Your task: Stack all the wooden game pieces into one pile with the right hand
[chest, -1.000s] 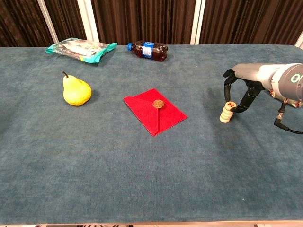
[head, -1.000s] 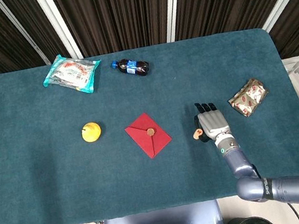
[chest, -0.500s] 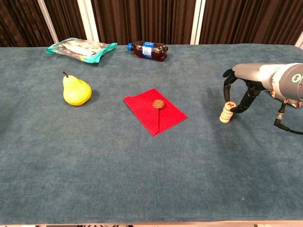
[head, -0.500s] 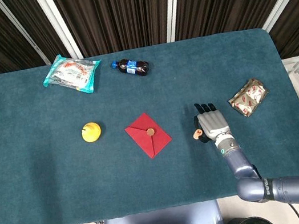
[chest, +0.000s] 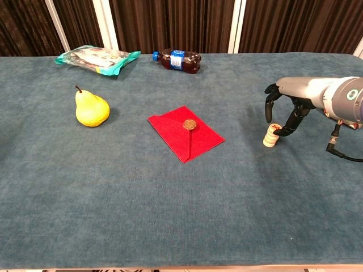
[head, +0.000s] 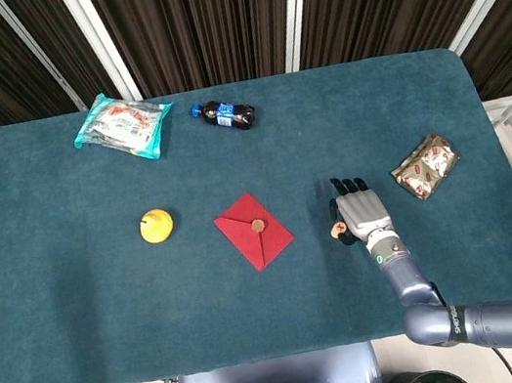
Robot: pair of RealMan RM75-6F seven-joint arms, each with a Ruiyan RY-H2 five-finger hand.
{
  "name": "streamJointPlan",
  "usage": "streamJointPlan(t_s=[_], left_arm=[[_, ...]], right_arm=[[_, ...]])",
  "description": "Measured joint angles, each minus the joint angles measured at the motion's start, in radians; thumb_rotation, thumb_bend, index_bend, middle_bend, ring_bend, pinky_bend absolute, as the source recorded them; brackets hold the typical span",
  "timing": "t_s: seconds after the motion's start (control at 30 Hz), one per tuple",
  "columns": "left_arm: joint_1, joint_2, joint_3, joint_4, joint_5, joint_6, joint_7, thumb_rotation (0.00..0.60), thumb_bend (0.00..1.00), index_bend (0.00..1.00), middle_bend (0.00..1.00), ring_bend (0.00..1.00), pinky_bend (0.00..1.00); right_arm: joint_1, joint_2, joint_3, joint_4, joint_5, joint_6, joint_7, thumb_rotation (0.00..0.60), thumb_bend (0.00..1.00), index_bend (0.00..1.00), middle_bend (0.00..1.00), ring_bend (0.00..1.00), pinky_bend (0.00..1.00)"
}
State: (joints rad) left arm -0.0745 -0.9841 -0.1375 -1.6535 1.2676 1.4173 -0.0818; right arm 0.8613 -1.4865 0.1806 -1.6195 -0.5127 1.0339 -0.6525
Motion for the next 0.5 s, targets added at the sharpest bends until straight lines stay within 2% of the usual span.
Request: streamJointPlan(t_s=[0.33, 0.5], left_arm=[[0.000, 0.000, 0.000, 0.000, 0.002, 0.001, 0.000, 0.600, 0.15, 0.07, 0.00, 0.00, 0.00], [0.000, 0.000, 0.000, 0.002, 0.002, 0.000, -0.002, 0.600, 0.15, 0.07, 0.00, 0.00, 0.00]], right_arm=[[0.001, 0.004, -0.001, -0.007, -0.002, 0.002, 0.008, 0.600, 0.37, 0.47, 0.00, 0.00, 0.00], [-0.007, 0.021, 0.002, -0.038, -0.019, 0.014, 0.022, 0.600, 0.37, 0.41, 0.00, 0.00, 0.00]])
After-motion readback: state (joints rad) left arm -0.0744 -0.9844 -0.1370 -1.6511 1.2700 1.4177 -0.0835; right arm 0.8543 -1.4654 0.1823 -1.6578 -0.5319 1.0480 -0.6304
